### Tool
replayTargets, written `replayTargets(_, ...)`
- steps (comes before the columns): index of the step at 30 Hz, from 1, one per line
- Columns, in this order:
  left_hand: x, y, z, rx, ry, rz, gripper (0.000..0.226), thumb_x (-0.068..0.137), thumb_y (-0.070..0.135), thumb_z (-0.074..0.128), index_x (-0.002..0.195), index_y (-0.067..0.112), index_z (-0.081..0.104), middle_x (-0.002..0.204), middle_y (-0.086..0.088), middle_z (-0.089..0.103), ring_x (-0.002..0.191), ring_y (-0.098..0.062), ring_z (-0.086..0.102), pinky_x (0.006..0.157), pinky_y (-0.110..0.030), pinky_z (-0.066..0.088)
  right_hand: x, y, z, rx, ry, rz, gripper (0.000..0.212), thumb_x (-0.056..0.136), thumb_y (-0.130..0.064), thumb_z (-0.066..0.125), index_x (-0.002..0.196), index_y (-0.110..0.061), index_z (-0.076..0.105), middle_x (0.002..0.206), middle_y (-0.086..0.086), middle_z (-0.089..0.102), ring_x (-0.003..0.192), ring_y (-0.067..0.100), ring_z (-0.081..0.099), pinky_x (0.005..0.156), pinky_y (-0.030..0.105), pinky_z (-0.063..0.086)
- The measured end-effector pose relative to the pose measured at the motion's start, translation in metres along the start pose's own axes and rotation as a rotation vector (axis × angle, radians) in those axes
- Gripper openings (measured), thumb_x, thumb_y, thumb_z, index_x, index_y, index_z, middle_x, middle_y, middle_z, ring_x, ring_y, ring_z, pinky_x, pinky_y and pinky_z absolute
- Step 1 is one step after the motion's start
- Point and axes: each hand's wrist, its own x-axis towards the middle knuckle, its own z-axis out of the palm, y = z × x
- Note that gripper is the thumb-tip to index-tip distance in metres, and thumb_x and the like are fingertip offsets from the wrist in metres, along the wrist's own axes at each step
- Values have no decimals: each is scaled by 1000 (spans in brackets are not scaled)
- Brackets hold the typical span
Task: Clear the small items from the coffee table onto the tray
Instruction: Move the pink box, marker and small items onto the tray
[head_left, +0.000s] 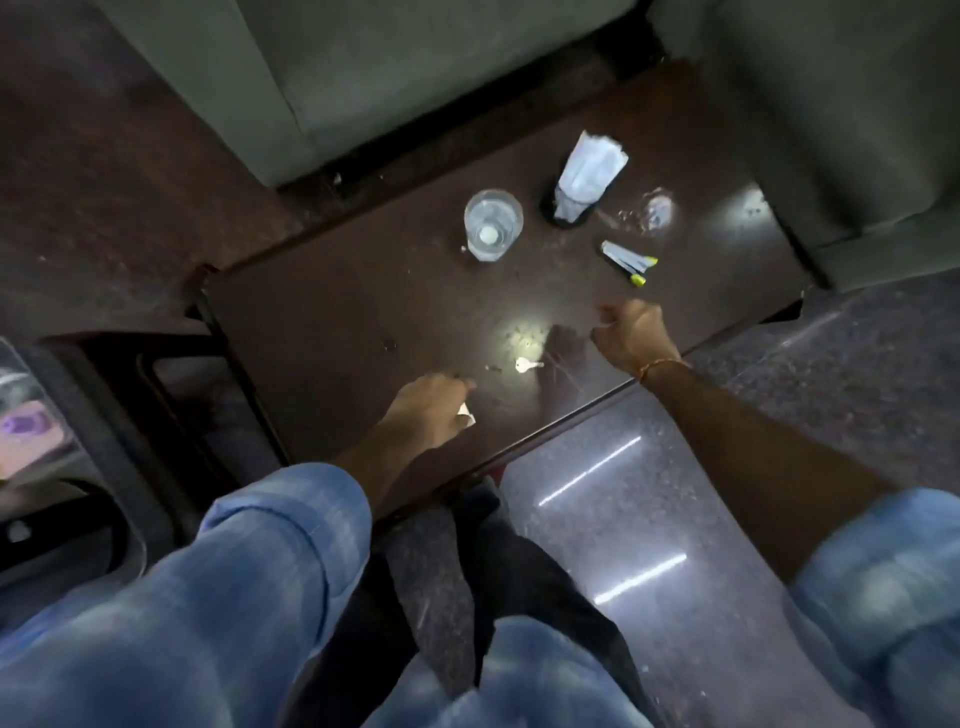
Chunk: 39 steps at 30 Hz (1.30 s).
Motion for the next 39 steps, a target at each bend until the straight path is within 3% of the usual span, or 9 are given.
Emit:
replayTargets(2,14,1,20,-82,-8,-56,61,85,42,67,138,21,46,130,-8,55,119,-30,55,96,-39,47,15,10,12,-51,-63,-85,34,82,-16,69,115,-7,70,110,17,72,106,31,67,98,30,45)
replayTargets(5,28,2,49,-159,11,-123,60,88,43,65,137,16,45,129,-12,53,117,-32,55,97,-42,48,20,13,49,-136,-188,-258,3,82,-16,71,83,-18,72,88,14,71,82,32,67,83,41,54)
replayTargets(9,40,-1,72,-183,71,-197,41,94,30,59,128,9,51,124,-15,50,106,-34,59,94,-43,48,17,10,99,-192,-319,-354,36,84,-20,71,119,-15,67,120,12,61,107,30,61,94,35,50)
replayTargets(13,46,-4,79,-267,130,-211,37,88,21,69,120,9,55,119,-14,50,100,-33,61,91,-39,50,20,2,122,-319,-224,-371,24,92,-19,56,111,-10,65,113,14,61,104,33,60,84,36,52)
replayTargets(22,25,-26,65,-425,164,-242,34,86,15,71,119,15,63,118,-6,57,108,-23,58,93,-27,45,19,-19,128,-599,-218,-296,41,102,-33,37,124,-1,49,127,18,55,119,33,53,96,44,44)
replayTargets(33,-28,-72,50,-610,253,-264,32,87,15,70,118,18,66,117,-3,58,106,-20,59,93,-37,52,6,-17,136,-654,-207,-367,34,96,-30,48,120,-6,50,123,16,55,112,37,53,91,46,46)
replayTargets(39,-57,-101,37,-632,335,-258,31,86,15,71,116,17,67,112,-1,60,102,-19,60,92,-34,52,-5,-27,137,-378,-139,-248,38,90,-16,62,120,5,52,118,30,58,107,46,56,89,46,46)
